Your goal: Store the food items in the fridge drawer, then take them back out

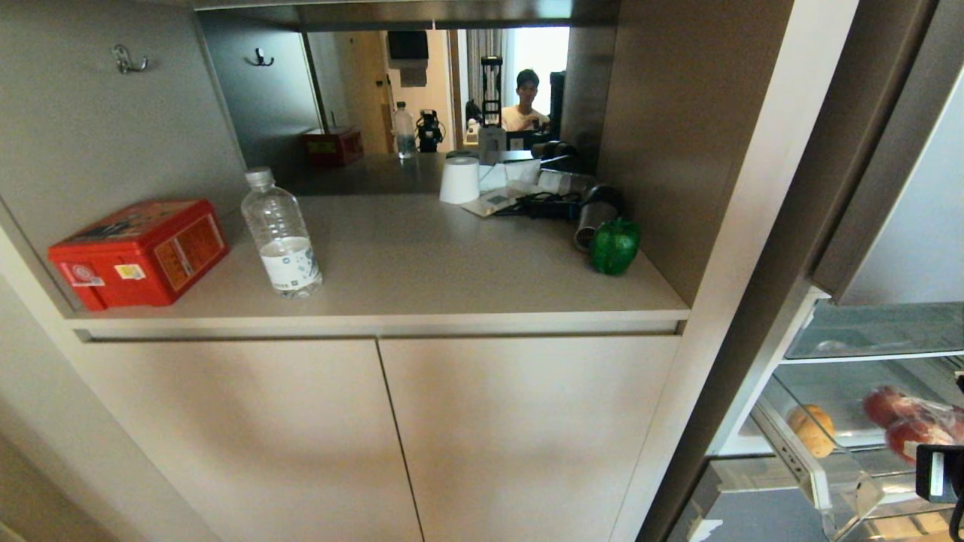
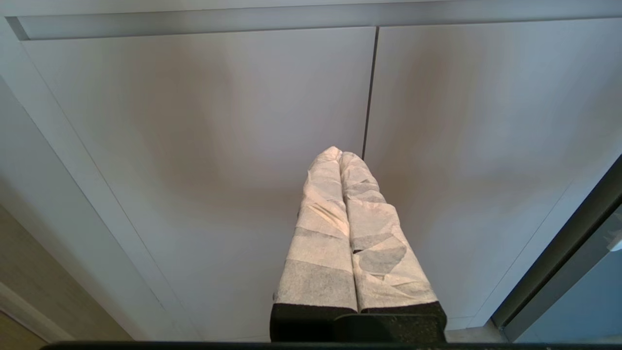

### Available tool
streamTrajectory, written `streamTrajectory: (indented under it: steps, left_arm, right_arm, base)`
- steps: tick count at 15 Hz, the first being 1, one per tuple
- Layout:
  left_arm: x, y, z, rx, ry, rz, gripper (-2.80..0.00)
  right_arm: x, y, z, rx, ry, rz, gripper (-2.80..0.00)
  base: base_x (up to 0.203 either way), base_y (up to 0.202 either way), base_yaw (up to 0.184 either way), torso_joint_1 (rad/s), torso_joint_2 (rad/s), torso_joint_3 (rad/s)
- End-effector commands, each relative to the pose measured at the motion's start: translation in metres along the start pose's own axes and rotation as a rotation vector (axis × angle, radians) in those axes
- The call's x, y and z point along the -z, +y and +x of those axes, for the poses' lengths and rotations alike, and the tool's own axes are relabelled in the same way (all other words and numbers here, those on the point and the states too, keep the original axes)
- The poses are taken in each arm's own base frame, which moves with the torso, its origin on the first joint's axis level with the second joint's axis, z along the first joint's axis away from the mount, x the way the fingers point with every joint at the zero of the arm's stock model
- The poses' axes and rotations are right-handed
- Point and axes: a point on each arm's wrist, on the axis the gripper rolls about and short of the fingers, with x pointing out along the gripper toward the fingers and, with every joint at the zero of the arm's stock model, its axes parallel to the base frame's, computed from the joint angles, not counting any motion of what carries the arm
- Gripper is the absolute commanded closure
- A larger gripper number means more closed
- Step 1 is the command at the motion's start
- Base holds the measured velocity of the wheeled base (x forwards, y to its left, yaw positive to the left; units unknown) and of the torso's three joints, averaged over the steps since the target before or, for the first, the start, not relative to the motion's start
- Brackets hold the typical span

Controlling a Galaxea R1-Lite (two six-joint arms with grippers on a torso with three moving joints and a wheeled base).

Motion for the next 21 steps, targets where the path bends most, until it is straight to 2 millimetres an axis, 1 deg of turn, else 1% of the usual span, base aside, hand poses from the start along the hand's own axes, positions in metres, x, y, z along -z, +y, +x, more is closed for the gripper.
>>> streamTrajectory:
  steps: [1, 5, 8, 10, 11, 13, 14, 16, 17, 18, 20, 21]
  left_arm:
    - [0.003, 0.000, 0.001, 0.000, 0.010, 0.000, 0.00]
    - [0.003, 0.000, 0.001, 0.000, 0.010, 0.000, 0.00]
    - [0.003, 0.000, 0.001, 0.000, 0.010, 0.000, 0.00]
    - [0.003, 0.000, 0.001, 0.000, 0.010, 0.000, 0.00]
    - [0.003, 0.000, 0.001, 0.000, 0.010, 0.000, 0.00]
    - [0.003, 0.000, 0.001, 0.000, 0.010, 0.000, 0.00]
    - [0.003, 0.000, 0.001, 0.000, 0.010, 0.000, 0.00]
    - [0.003, 0.000, 0.001, 0.000, 0.010, 0.000, 0.00]
    - [0.003, 0.000, 0.001, 0.000, 0.010, 0.000, 0.00]
    - [0.003, 0.000, 0.001, 0.000, 0.010, 0.000, 0.00]
    - [0.003, 0.000, 0.001, 0.000, 0.010, 0.000, 0.00]
    - [0.003, 0.000, 0.001, 0.000, 0.010, 0.000, 0.00]
  right_arm:
    - [-0.010, 0.013, -0.021, -0.075, -0.114, -0.047, 0.00]
    - [-0.028, 0.065, -0.029, -0.379, -0.208, -0.105, 0.00]
    - [-0.044, 0.108, -0.021, -0.578, -0.240, -0.126, 0.00]
    - [-0.048, 0.135, -0.012, -0.641, -0.237, -0.131, 0.00]
    - [-0.047, 0.147, -0.006, -0.642, -0.228, -0.135, 0.00]
    - [-0.041, 0.180, 0.003, -0.637, -0.216, -0.144, 0.00]
    - [-0.042, 0.197, 0.010, -0.586, -0.238, -0.133, 0.00]
    - [-0.068, 0.224, 0.016, -0.467, -0.354, -0.058, 0.00]
    - [-0.082, 0.234, 0.016, -0.425, -0.405, -0.018, 0.00]
    - [-0.091, 0.241, 0.017, -0.384, -0.437, 0.008, 0.00]
    - [-0.096, 0.248, 0.021, -0.306, -0.421, 0.007, 0.00]
    - [-0.099, 0.249, 0.021, -0.295, -0.414, 0.005, 0.00]
  base:
    - [0.000, 0.000, 0.000, 0.000, 0.00, 0.000]
    - [0.000, 0.000, 0.000, 0.000, 0.00, 0.000]
    - [0.000, 0.000, 0.000, 0.000, 0.00, 0.000]
    - [0.000, 0.000, 0.000, 0.000, 0.00, 0.000]
    - [0.000, 0.000, 0.000, 0.000, 0.00, 0.000]
    - [0.000, 0.000, 0.000, 0.000, 0.00, 0.000]
    - [0.000, 0.000, 0.000, 0.000, 0.00, 0.000]
    - [0.000, 0.000, 0.000, 0.000, 0.00, 0.000]
    - [0.000, 0.000, 0.000, 0.000, 0.00, 0.000]
    - [0.000, 0.000, 0.000, 0.000, 0.00, 0.000]
    - [0.000, 0.000, 0.000, 0.000, 0.00, 0.000]
    - [0.000, 0.000, 0.000, 0.000, 0.00, 0.000]
